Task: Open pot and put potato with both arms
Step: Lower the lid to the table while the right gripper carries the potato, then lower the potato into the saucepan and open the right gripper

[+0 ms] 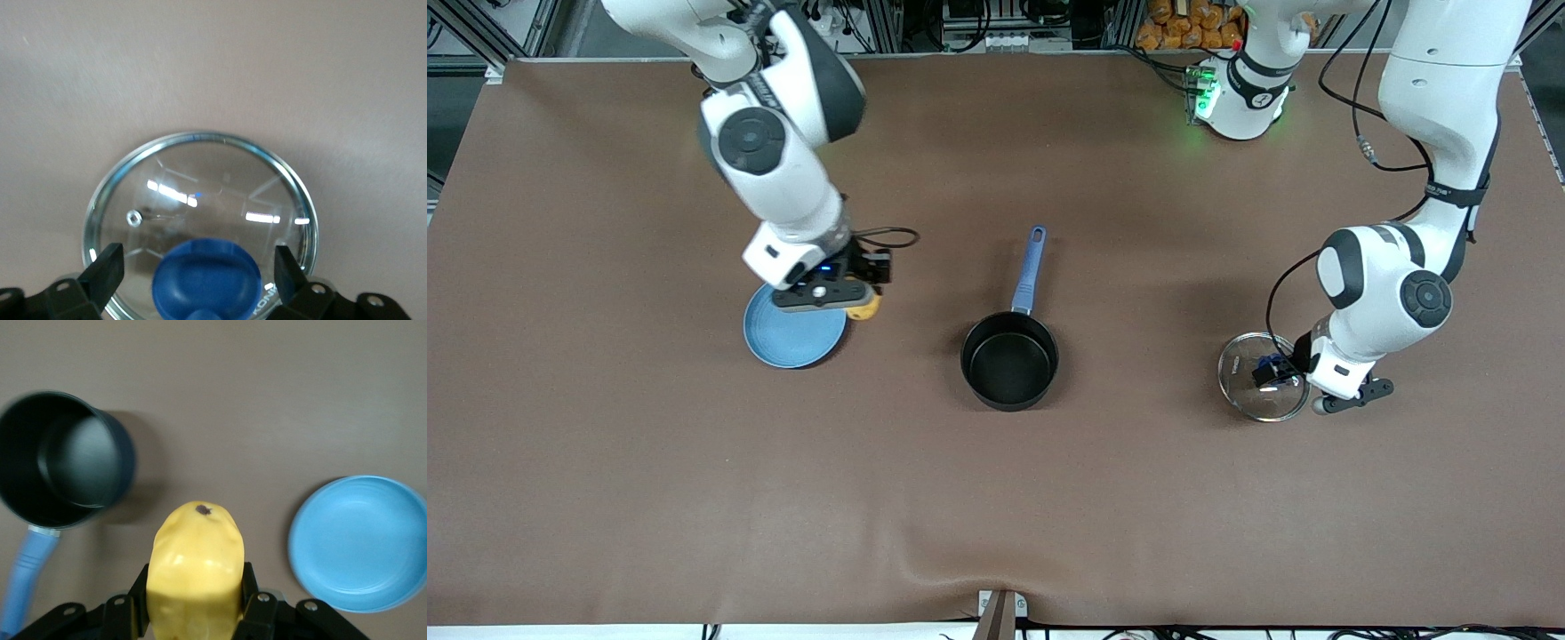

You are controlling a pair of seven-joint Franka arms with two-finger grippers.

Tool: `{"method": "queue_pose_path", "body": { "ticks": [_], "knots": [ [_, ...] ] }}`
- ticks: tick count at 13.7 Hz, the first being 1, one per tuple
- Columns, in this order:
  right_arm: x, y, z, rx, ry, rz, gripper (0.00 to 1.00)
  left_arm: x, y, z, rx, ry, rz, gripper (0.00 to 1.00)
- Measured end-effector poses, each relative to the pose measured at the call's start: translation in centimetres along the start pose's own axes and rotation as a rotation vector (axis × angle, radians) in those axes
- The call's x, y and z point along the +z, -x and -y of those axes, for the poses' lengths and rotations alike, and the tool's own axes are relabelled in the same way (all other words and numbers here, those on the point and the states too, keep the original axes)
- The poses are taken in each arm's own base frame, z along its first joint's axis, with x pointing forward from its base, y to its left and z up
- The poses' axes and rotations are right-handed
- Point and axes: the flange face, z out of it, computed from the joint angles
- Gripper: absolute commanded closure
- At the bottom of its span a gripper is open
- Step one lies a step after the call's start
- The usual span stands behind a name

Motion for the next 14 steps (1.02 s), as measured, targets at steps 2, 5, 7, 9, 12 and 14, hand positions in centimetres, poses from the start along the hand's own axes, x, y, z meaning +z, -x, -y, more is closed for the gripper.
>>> {"method": "queue_pose_path", "body": {
  "ticks": [2,5,7,9,12,14],
  "knots": [
    [2.0,-0.6,4.9,0.022,-0.006,0.001,1.00,-3.7,-1.3,-0.1,-0.003,0.020,-0.055,0.00],
    [6.8,-0.5,11.6,0.053,0.015,-0.002,1.00,-13.1,-2.1,-1.3,0.013,0.048,-0.067,0.00],
    [9.8,-0.6,15.0,0.048,0.031,-0.022,1.00,-20.4,-2.3,-1.7,0.025,0.056,-0.026,0.00],
    [11.9,-1.3,16.0,0.042,0.048,-0.045,1.00,-26.8,-2.3,-2.0,0.061,0.024,0.011,0.00],
    [13.5,-2.6,16.0,0.048,0.027,-0.092,1.00,-33.0,-1.9,-2.8,0.099,-0.012,0.011,0.00],
    [14.8,-2.9,16.2,0.045,0.012,-0.111,1.00,-35.7,-0.7,-3.1,0.125,-0.024,0.013,0.00]
  ]
}}
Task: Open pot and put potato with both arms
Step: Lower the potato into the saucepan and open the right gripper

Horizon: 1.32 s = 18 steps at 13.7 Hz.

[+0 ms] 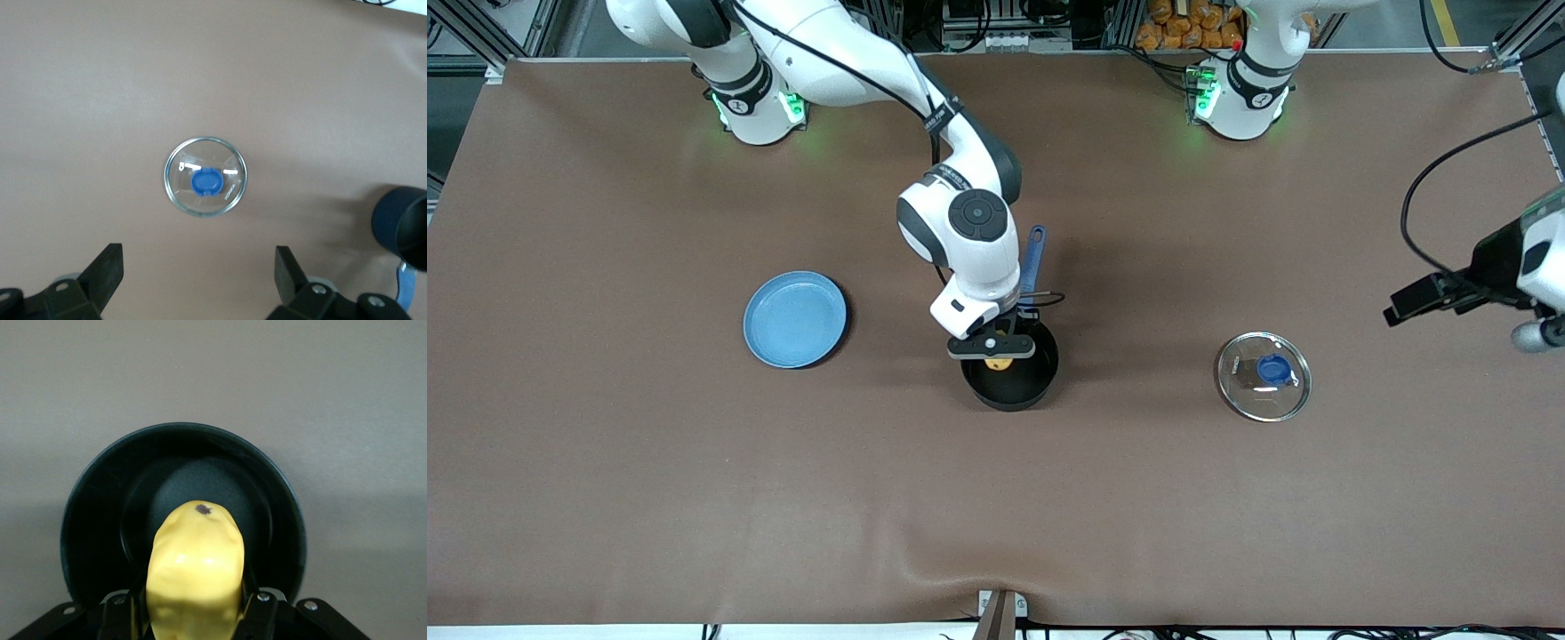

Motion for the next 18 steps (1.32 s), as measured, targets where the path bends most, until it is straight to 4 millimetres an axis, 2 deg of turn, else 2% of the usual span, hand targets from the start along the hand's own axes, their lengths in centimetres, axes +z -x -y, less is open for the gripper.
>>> {"method": "queue_pose_path", "body": {
  "ticks": [1,4,6,8,9,10,11,12,13,15,16,18],
  "knots": [
    [0.6,0.0,0.2,-0.002,-0.010,-0.011,1.00,-1.1,0.8,-0.3,0.020,-0.024,0.005,0.00],
    [2.6,0.5,0.8,-0.013,-0.034,-0.037,1.00,-4.2,3.7,-3.1,0.100,-0.099,-0.012,0.00],
    [4.0,1.1,1.1,-0.020,-0.029,-0.032,1.00,-5.7,5.3,-3.5,0.113,-0.113,-0.002,0.00],
    [5.0,1.5,1.1,-0.022,-0.025,-0.029,1.00,-6.3,6.0,-3.3,0.111,-0.117,0.010,0.00],
    [5.3,1.6,1.2,-0.022,-0.027,-0.031,0.86,-6.4,6.1,-3.3,0.111,-0.119,0.016,0.00],
    [5.5,1.6,1.2,-0.021,-0.031,-0.035,0.67,-6.5,6.2,-3.2,0.109,-0.120,0.022,0.00],
    [5.6,1.7,1.3,-0.021,-0.032,-0.037,0.35,-6.9,6.3,-3.1,0.106,-0.121,0.024,0.00],
    [5.7,1.7,1.3,-0.020,-0.033,-0.038,0.27,-7.3,6.4,-3.0,0.104,-0.121,0.025,0.00],
    [5.8,1.7,1.3,-0.018,-0.033,-0.038,0.21,-7.5,6.4,-2.9,0.102,-0.121,0.024,0.00],
    [5.8,1.7,1.3,-0.016,-0.034,-0.039,0.20,-7.7,6.5,-2.9,0.101,-0.121,0.028,0.00],
    [5.8,1.7,1.3,-0.014,-0.034,-0.039,0.21,-7.6,6.5,-2.9,0.101,-0.122,0.032,0.00],
    [5.7,1.6,1.3,-0.009,-0.036,-0.041,0.28,-7.4,6.8,-3.0,0.104,-0.127,0.054,0.00]
  ]
}}
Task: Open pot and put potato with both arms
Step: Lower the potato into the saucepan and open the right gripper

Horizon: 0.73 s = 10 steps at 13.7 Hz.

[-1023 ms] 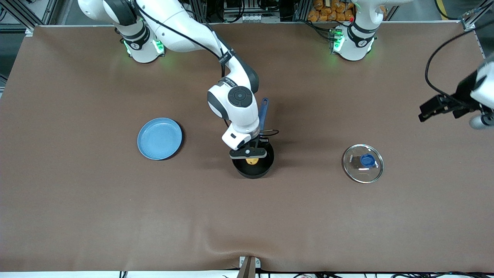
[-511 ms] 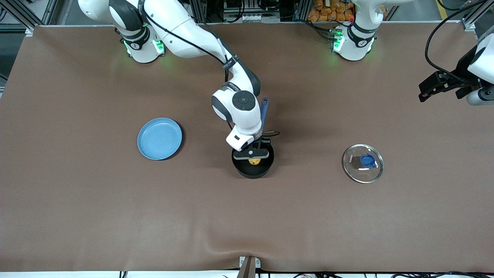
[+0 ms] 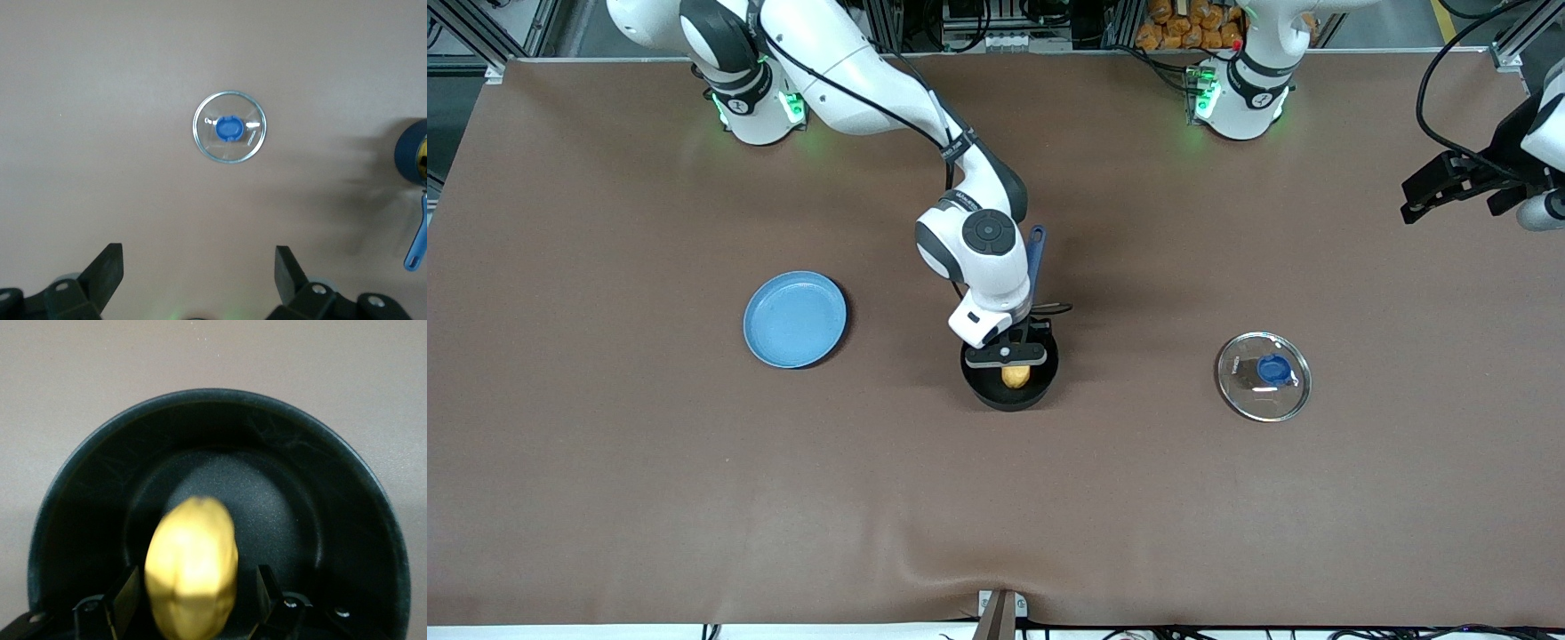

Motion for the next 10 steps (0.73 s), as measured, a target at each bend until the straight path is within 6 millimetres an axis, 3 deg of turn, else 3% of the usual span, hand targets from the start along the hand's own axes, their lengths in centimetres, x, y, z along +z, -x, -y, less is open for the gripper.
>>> {"method": "queue_pose_path", "body": {
  "ticks": [3,5,8,9,10],
  "knots": [
    [-2.1,-0.9,0.5,0.006,-0.006,-0.007,0.35,0.2,0.2,-1.0,0.019,-0.002,0.011,0.00],
    [-5.7,-1.9,0.3,0.021,0.028,0.034,0.34,0.3,0.1,-1.3,0.024,-0.003,0.012,0.00],
    [-16.6,-4.2,-1.3,0.055,0.013,0.092,0.23,0.2,0.1,-1.3,0.024,-0.002,0.009,0.00],
    [-20.8,-4.8,-2.5,0.053,0.005,0.119,0.16,0.1,0.2,-1.3,0.024,-0.002,0.008,0.00],
    [-24.8,-5.2,-3.9,0.052,0.000,0.140,0.00,0.0,0.2,-1.3,0.024,-0.002,0.007,0.00]
  ]
}}
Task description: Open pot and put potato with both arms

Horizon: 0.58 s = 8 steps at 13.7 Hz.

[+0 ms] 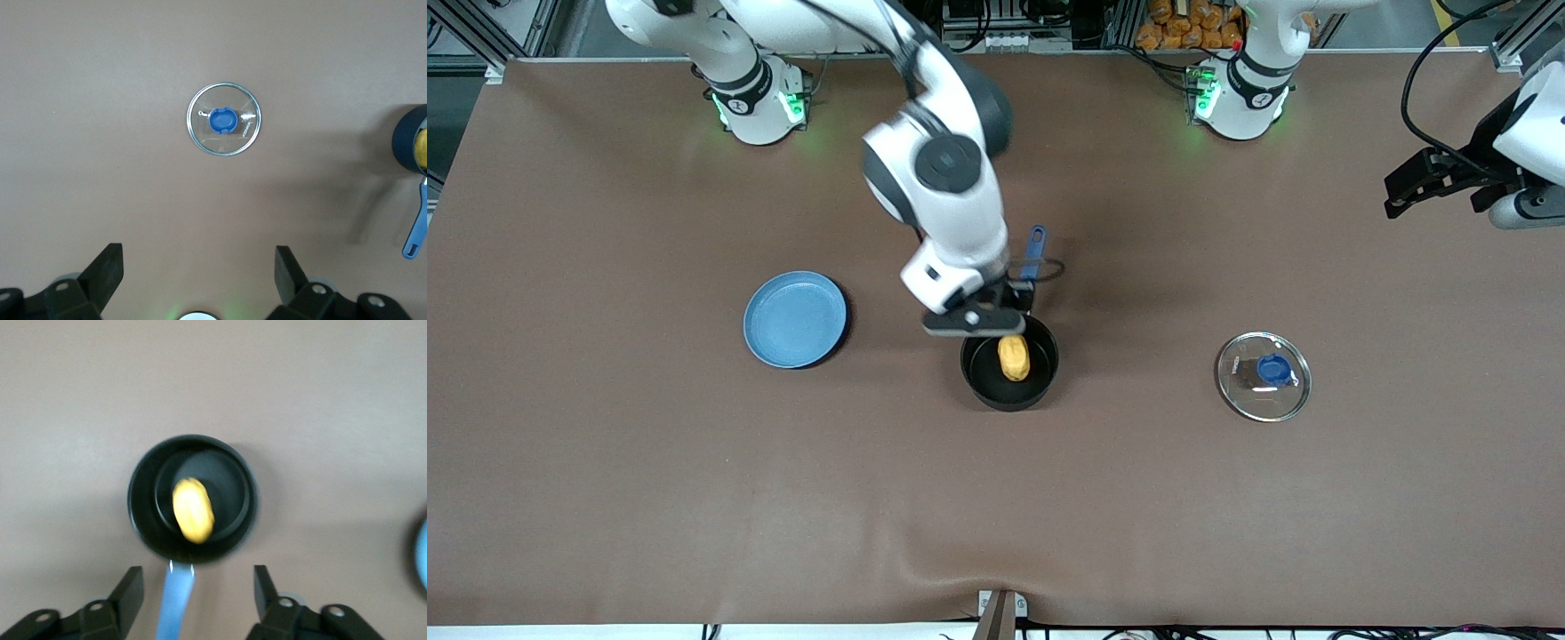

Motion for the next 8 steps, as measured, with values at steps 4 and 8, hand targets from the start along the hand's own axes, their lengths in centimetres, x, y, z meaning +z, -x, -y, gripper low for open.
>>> {"method": "queue_pose_path", "body": {
  "ticks": [4,8],
  "knots": [
    [-12.8,-0.5,-10.0,-0.059,-0.001,0.053,0.00,0.0,0.0,0.2,-0.004,0.000,-0.001,0.00],
    [-18.8,-1.4,-24.0,-0.079,0.005,0.084,0.00,0.0,-0.1,0.6,-0.012,0.000,0.000,0.00]
  ]
}}
